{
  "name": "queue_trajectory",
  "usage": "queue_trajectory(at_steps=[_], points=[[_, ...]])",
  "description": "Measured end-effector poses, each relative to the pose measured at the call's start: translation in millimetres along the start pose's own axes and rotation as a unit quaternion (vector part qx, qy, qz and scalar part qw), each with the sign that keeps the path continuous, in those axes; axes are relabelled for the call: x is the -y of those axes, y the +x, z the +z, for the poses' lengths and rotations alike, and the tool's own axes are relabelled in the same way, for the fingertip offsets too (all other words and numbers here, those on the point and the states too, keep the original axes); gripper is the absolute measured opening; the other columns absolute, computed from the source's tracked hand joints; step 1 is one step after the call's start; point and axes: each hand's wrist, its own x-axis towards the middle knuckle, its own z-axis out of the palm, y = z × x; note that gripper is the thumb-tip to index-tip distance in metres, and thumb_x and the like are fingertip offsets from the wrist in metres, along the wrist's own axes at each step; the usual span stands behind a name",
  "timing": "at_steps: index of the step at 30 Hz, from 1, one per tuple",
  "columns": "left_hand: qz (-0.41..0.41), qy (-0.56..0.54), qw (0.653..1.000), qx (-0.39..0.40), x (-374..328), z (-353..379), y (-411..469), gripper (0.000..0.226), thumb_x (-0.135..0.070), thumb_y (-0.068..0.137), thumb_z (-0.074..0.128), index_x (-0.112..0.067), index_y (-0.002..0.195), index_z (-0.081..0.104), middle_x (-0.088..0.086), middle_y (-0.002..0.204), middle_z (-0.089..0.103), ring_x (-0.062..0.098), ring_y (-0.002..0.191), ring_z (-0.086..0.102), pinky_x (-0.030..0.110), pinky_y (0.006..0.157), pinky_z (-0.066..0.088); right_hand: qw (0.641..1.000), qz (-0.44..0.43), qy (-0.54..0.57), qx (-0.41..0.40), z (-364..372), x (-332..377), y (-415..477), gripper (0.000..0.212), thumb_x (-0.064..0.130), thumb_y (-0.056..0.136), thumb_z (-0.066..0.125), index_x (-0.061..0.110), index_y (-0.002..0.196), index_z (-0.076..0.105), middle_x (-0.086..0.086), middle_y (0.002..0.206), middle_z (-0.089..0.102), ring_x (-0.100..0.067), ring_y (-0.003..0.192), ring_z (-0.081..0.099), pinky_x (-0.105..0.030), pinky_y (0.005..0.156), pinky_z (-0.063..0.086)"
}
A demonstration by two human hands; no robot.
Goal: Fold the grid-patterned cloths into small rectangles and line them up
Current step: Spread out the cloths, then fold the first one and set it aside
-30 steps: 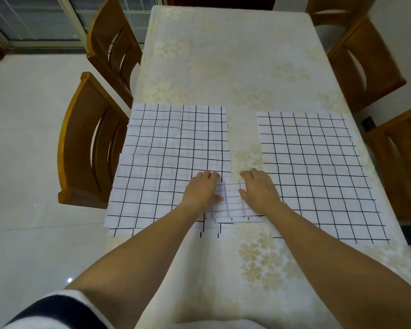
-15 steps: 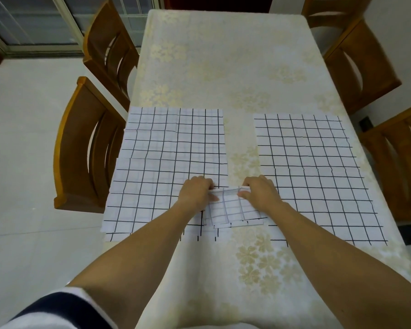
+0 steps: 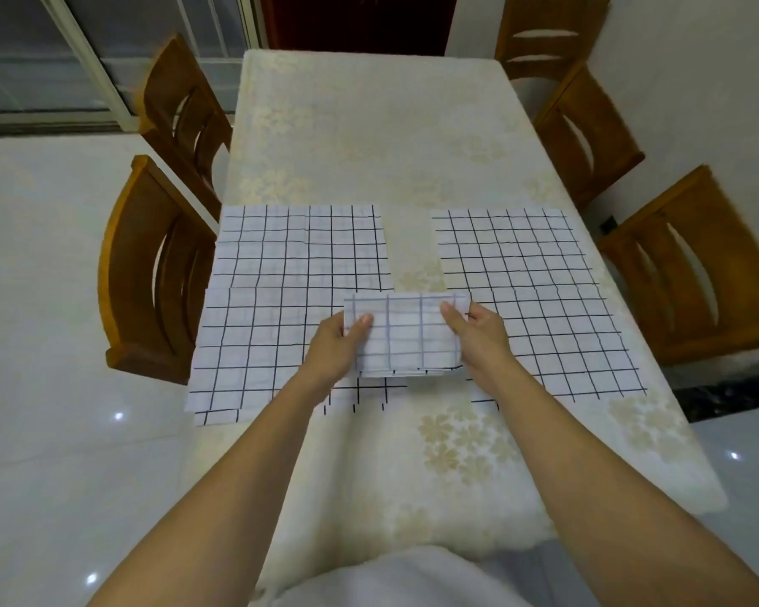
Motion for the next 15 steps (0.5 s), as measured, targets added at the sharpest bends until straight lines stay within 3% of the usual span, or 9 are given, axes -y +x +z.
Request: queue_trajectory(at_steps=[3, 5, 9, 13, 15], points=[[0.020, -0.024, 0.998, -0.059, -15, -6, -33, 0.033, -0.044, 0.102, 0.054, -0.014, 0.098, 0.066, -0.007, 0.080, 0.072, 0.012, 0.075, 0.069, 0.029, 0.056, 0.053, 0.999, -0.011, -0.026, 0.044, 6, 10, -26, 0.017, 0.036, 0.089, 0.073, 0.020, 0.096, 0.071, 0.001, 0.098, 0.074, -0.017, 0.096, 0.069, -0.031, 0.083, 0.056], [0.026, -0.026, 0.995, -0.091, -25, -9, -57, 0.024, -0.038, 0.104, 0.052, -0.020, 0.093, 0.064, -0.012, 0.072, 0.070, 0.002, 0.064, 0.067, 0.020, 0.048, 0.049, 0.995, -0.056, -0.066, 0.053, 11, 14, -43, 0.012, 0.032, 0.091, 0.071, 0.021, 0.095, 0.070, 0.007, 0.090, 0.072, -0.011, 0.085, 0.068, -0.024, 0.072, 0.055], [0.058, 0.022, 0.994, -0.090, -27, -16, -115, 0.027, -0.034, 0.105, 0.050, -0.012, 0.106, 0.065, 0.003, 0.088, 0.074, 0.019, 0.072, 0.073, 0.029, 0.050, 0.057, 0.991, -0.115, -0.056, 0.045, 20, 19, -77, 0.010, 0.031, 0.093, 0.069, 0.024, 0.100, 0.069, 0.007, 0.099, 0.074, -0.011, 0.096, 0.069, -0.028, 0.084, 0.054], [0.063, 0.042, 0.988, -0.133, -8, -26, -170, 0.032, -0.036, 0.106, 0.046, -0.010, 0.099, 0.064, 0.001, 0.065, 0.068, 0.022, 0.057, 0.068, 0.029, 0.045, 0.048, 0.988, -0.124, -0.031, 0.088, 24, 7, -116, 0.013, 0.033, 0.093, 0.069, 0.023, 0.100, 0.071, 0.009, 0.096, 0.075, -0.004, 0.091, 0.070, -0.018, 0.074, 0.054], [0.069, 0.037, 0.983, -0.165, -5, -33, -192, 0.041, -0.037, 0.107, 0.044, -0.005, 0.092, 0.064, 0.007, 0.061, 0.064, 0.019, 0.053, 0.062, 0.029, 0.045, 0.046, 0.987, -0.105, -0.031, 0.120, 29, 0, -136, 0.016, 0.035, 0.092, 0.070, 0.020, 0.100, 0.071, 0.006, 0.094, 0.076, -0.007, 0.087, 0.072, -0.022, 0.071, 0.057]])
